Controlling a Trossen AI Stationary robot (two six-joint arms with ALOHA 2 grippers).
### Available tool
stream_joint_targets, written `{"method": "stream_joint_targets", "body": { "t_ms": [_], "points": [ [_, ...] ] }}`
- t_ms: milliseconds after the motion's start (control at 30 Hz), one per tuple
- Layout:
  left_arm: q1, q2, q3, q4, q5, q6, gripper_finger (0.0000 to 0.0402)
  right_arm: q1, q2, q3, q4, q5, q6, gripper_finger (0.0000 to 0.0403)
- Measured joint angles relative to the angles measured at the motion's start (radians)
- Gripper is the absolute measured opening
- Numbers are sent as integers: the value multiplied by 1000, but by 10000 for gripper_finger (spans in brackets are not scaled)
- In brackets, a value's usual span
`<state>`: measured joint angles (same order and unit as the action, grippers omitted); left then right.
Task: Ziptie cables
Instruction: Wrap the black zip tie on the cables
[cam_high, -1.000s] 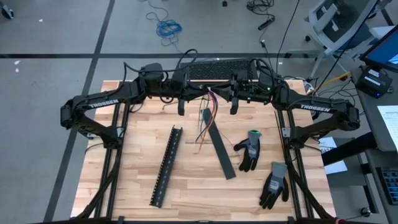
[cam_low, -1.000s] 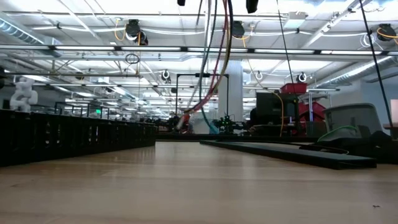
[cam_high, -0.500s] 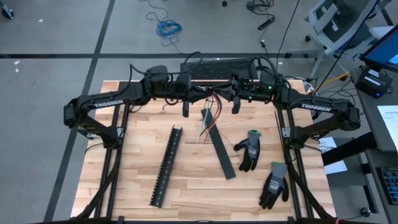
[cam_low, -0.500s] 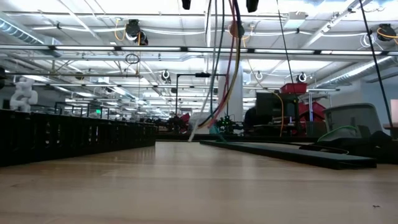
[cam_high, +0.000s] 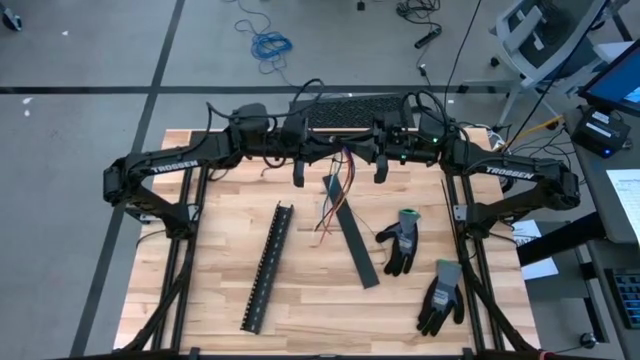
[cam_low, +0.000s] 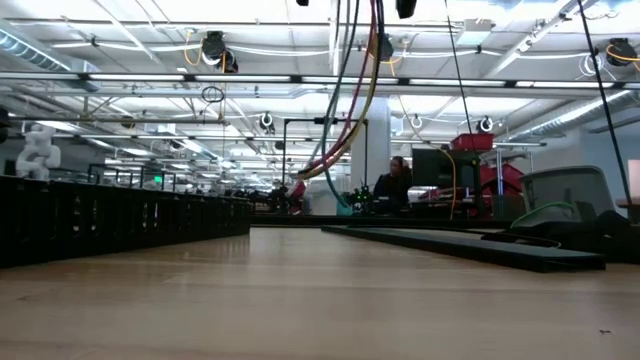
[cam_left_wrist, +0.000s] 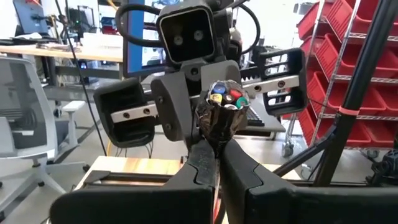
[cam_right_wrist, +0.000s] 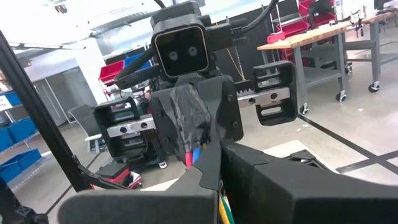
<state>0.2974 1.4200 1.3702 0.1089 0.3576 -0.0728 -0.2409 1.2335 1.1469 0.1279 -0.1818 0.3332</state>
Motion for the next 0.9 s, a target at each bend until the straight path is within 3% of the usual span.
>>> {"method": "stream_joint_targets", "body": {
  "t_ms": [467, 700, 900],
  "points": [
    [2, -5, 10, 102, -27, 0, 11, 3, 6, -7, -75, -11, -19, 0],
    [2, -5, 11, 1, -26, 2, 11, -7, 1, -6, -1, 44, -65, 0],
    [2, -5, 11, -235, -27, 74, 11, -36, -7, -6, -48, 54, -111, 0]
  ]
}}
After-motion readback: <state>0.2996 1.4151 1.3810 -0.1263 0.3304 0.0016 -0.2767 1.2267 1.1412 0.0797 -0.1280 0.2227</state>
